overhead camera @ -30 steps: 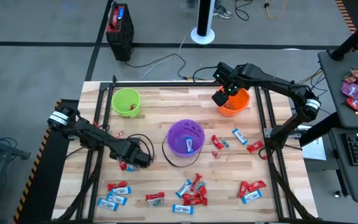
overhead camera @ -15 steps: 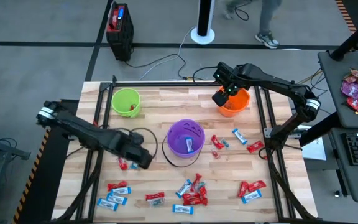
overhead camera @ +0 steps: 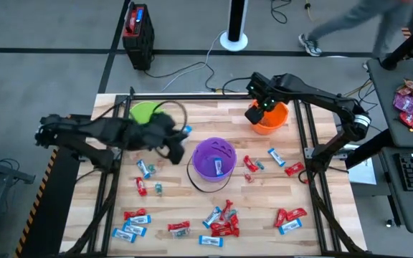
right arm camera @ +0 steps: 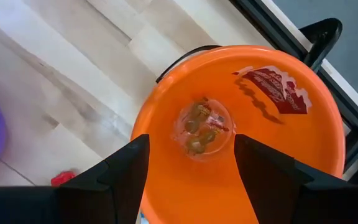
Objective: Sort candy by brand, put in halloween buckets
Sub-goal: Put the white chocolate into the purple bucket
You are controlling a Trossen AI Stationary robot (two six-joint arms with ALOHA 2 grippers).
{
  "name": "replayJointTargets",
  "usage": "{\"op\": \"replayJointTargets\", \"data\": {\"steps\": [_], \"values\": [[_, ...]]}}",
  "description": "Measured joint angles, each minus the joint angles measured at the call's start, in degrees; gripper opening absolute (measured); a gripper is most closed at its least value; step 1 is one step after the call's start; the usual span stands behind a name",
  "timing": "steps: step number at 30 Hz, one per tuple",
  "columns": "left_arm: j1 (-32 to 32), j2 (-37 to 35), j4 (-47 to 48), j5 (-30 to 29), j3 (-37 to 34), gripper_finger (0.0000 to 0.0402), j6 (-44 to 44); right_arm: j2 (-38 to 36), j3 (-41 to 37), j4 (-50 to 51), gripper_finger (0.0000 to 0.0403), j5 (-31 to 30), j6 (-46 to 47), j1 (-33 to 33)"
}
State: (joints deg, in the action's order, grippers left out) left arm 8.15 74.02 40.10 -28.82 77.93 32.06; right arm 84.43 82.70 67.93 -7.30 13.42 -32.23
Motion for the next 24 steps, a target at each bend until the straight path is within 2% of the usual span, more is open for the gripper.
{"op": "replayJointTargets", "data": {"steps": [4,9,16,24], "values": [[-3.2,3.9,-5.5,1.6,-0.1,0.0018,-7.6,-1.5,0.0,0.7,0.0228,-0.2,0.3,0.0],[-4.9,10.0,-7.3,8.9,-0.2,0.0028,-11.5,-3.2,0.0,0.4,0.0228,-0.2,1.6,0.0],[-4.9,17.9,-9.5,10.1,0.9,0.0038,-11.9,-4.0,0.0,0.8,0.0228,0.0,2.4,0.1],[-6.2,20.7,-8.6,14.9,1.1,0.0099,-11.9,-5.1,0.0,4.6,0.0228,0.3,3.7,0.9]]}}
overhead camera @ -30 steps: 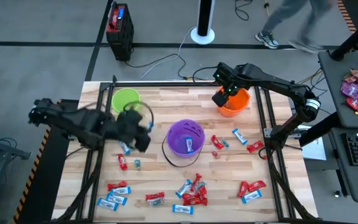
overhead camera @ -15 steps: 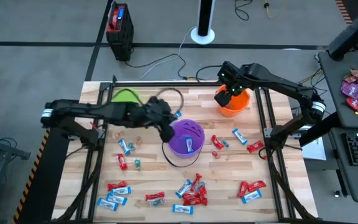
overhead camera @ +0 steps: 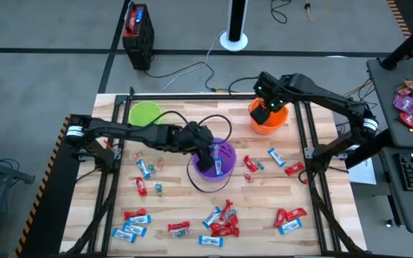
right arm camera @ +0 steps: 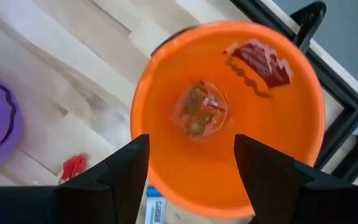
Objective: Sort candy by brand, put in halloween buckets
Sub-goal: Put the white chocolate into the purple bucket, then put the blue gummy into the orange bucket
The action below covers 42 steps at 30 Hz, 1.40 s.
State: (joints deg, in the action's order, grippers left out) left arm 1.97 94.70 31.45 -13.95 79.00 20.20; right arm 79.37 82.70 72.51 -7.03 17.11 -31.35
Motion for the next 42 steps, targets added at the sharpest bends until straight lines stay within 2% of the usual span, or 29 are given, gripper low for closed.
{"op": "replayJointTargets", "data": {"steps": [5,12,14,19,25,34,42], "values": [[0.0,-0.1,0.0,1.1,0.0,0.0131,-2.1,-1.8,0.0,0.4,0.0228,1.2,4.3,1.6],[0.0,-6.4,6.4,1.1,-0.6,0.0145,-5.1,-3.4,-0.5,2.1,0.0228,14.0,15.7,7.6],[0.0,-9.6,9.1,1.1,-1.3,0.0145,-5.5,-3.5,-1.7,4.5,0.0228,15.2,18.8,11.2],[0.2,-20.9,10.3,1.0,-4.3,0.0145,-5.0,-4.0,-8.1,5.9,0.0228,15.6,26.2,20.9],[0.3,-31.4,8.6,1.0,-6.2,0.0142,-4.5,-3.0,-19.4,-3.8,0.0228,14.2,29.1,30.6],[0.3,-37.2,4.6,0.9,-6.4,0.0139,-6.0,-1.6,-35.0,-21.9,0.0213,9.1,32.0,31.5],[0.3,-36.8,4.8,0.8,-6.4,0.0139,-6.2,-0.9,-39.9,-30.2,0.019,8.5,32.4,31.5]]}}
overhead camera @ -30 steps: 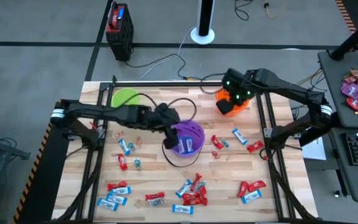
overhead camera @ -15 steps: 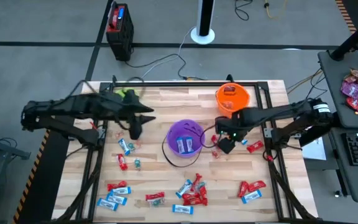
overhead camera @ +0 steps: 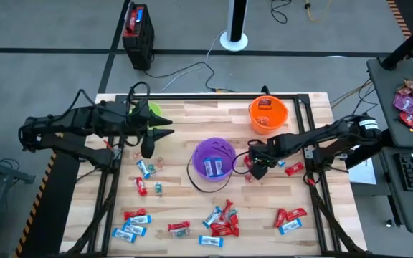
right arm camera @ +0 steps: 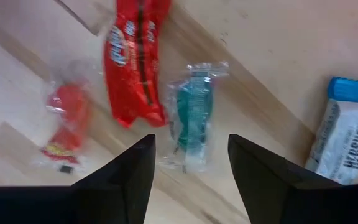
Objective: Sort candy by brand, put in halloween buckets
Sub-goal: Put the blue gummy into the orange bucket
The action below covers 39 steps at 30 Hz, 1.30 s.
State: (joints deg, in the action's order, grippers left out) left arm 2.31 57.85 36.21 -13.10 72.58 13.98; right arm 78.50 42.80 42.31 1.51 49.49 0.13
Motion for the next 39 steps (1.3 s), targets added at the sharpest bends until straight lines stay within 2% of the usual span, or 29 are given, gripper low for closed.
{"op": "replayJointTargets", "data": {"steps": [6,14,17,24,29,34,39], "values": [[0.0,1.6,0.3,0.0,0.0,0.0139,-0.3,1.3,-2.8,-4.3,0.0148,0.1,-0.6,0.0],[0.0,2.5,1.7,0.0,0.0,0.0139,-0.1,0.8,-1.9,-4.2,0.0046,2.2,-0.7,0.1],[0.0,2.5,3.8,0.0,0.0,0.0139,0.2,-0.6,-0.1,-1.6,0.002,3.4,-1.0,0.0],[0.0,2.5,10.0,0.0,0.0,0.0139,3.9,-4.3,8.7,6.1,0.0019,2.9,-2.0,-0.2],[0.0,2.5,17.2,0.0,0.0,0.0139,11.1,-4.9,19.9,9.3,0.0018,-0.6,-5.1,-1.7],[0.0,2.5,23.6,0.1,-0.8,0.0139,17.1,-4.5,30.4,9.7,0.0018,-3.0,-11.1,-6.2],[0.0,2.7,25.4,0.9,-3.7,0.0139,25.1,-4.0,37.0,12.7,0.0018,-3.0,-17.1,-12.9]]}}
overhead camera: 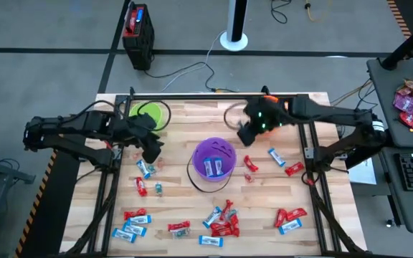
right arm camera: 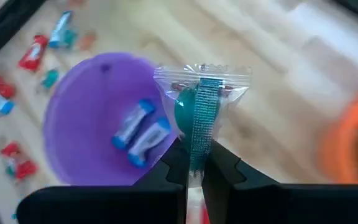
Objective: Sort candy by brand, put in halloween buckets
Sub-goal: Put the blue gummy into the orange bucket
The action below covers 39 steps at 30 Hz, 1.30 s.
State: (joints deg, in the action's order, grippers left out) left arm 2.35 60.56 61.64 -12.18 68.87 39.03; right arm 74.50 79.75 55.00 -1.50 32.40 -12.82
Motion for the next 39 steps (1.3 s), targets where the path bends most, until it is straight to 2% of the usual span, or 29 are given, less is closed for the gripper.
{"op": "replayJointTargets", "data": {"steps": [8,14,29,31,33,35,39], "values": [[2.8,0.2,0.3,8.5,-6.9,0.0139,14.0,1.6,2.8,15.0,0.0018,-0.1,-4.6,-10.5],[5.6,0.3,2.7,8.8,-9.4,0.0139,23.1,2.7,1.4,18.4,0.0018,-0.2,-7.1,-16.0],[6.1,0.5,5.1,8.8,-9.3,0.0139,27.2,2.9,-2.1,18.0,0.0018,-0.2,-13.0,-21.5],[6.2,0.5,7.0,9.8,-9.3,0.0139,32.1,2.9,-2.4,17.9,0.0018,-0.2,-13.5,-22.1],[6.8,0.5,9.9,13.6,-9.9,0.0139,39.4,2.9,-2.9,17.9,0.0018,-0.2,-13.7,-22.4],[8.5,0.8,10.9,16.8,-11.1,0.0139,45.3,2.9,-3.3,17.7,0.0018,-0.2,-13.7,-22.5],[12.9,2.1,11.5,19.1,-15.3,0.0142,54.5,2.9,-4.4,15.9,0.0018,-0.2,-14.6,-22.5]]}}
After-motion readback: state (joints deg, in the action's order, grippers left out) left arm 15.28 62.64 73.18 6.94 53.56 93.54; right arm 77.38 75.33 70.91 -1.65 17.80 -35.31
